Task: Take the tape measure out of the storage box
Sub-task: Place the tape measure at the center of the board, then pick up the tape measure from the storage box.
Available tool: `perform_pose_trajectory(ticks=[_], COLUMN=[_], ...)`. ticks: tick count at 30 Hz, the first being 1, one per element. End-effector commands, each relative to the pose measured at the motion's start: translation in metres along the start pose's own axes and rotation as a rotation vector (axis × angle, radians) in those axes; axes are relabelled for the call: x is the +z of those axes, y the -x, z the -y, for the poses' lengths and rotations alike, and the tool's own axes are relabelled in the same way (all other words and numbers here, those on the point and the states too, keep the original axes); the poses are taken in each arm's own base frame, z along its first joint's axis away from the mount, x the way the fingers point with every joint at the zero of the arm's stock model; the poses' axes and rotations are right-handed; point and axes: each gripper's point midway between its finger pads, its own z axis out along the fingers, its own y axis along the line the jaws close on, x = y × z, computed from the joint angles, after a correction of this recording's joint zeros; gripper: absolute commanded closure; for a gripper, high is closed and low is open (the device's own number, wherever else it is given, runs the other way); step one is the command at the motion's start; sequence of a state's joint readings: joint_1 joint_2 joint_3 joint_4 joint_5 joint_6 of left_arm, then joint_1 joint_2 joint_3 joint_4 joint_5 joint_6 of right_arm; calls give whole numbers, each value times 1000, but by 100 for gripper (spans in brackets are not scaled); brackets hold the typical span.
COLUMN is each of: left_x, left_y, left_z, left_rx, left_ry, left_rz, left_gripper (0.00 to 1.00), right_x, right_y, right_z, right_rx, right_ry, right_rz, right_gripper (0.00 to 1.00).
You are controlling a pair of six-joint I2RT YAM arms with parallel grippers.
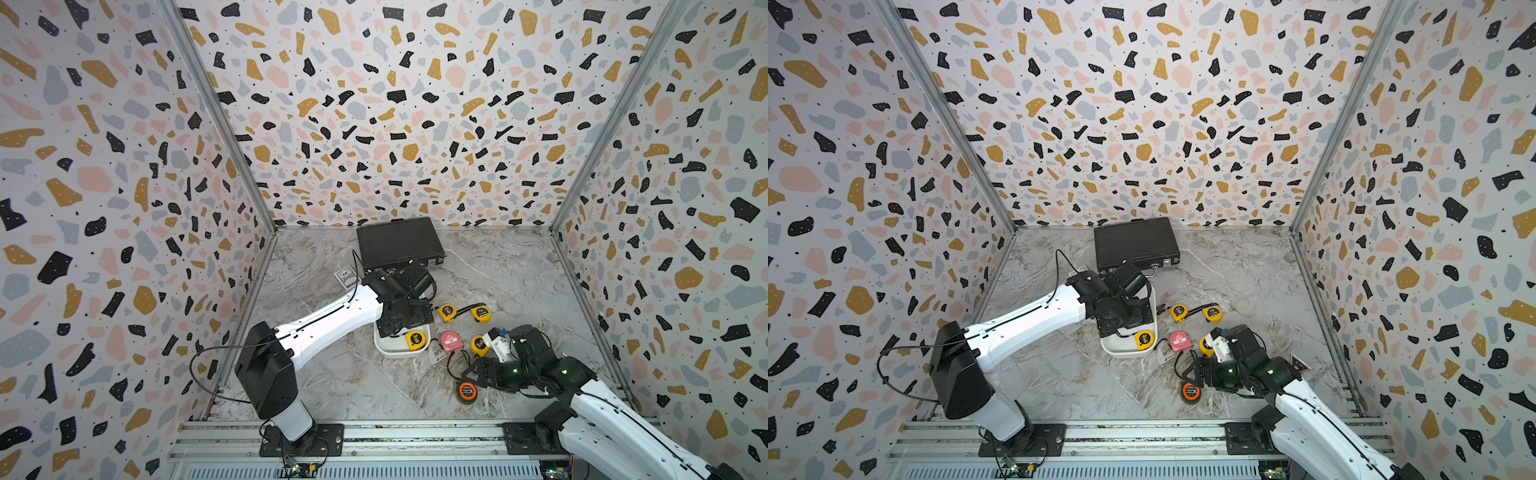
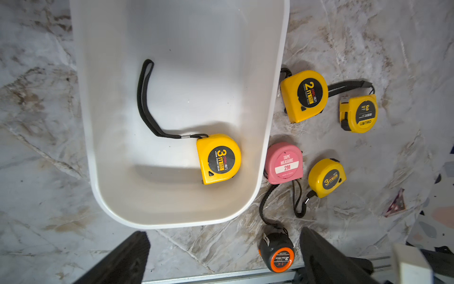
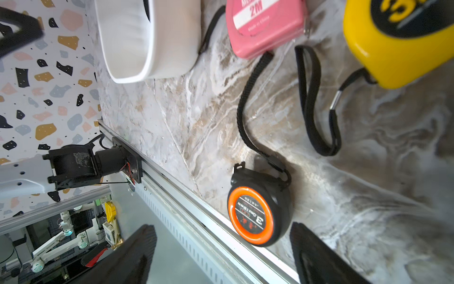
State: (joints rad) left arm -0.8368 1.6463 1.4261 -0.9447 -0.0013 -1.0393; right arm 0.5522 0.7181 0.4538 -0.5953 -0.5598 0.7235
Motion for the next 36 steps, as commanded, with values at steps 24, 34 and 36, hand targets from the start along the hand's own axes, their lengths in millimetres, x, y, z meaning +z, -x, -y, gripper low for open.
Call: perform_pose_trajectory(ticks=[24,34,36], left_x=[77,88,90], left_y=[2,0,-1], left_z=[1,-4,-2], left_rx=[-30,-100,-110], left_ry=[-29,-4,-12], left_rz=[-144,-155,-164], left_gripper=[2,7,7], right_x=[-9,-12,-11], right_y=[58,71,72], right_z=[-24,-26,-25], right_rx=[1,12,13], right_ry=[-34,-15,-14], right_rz=[29,40,39], right_gripper=[6,5,5])
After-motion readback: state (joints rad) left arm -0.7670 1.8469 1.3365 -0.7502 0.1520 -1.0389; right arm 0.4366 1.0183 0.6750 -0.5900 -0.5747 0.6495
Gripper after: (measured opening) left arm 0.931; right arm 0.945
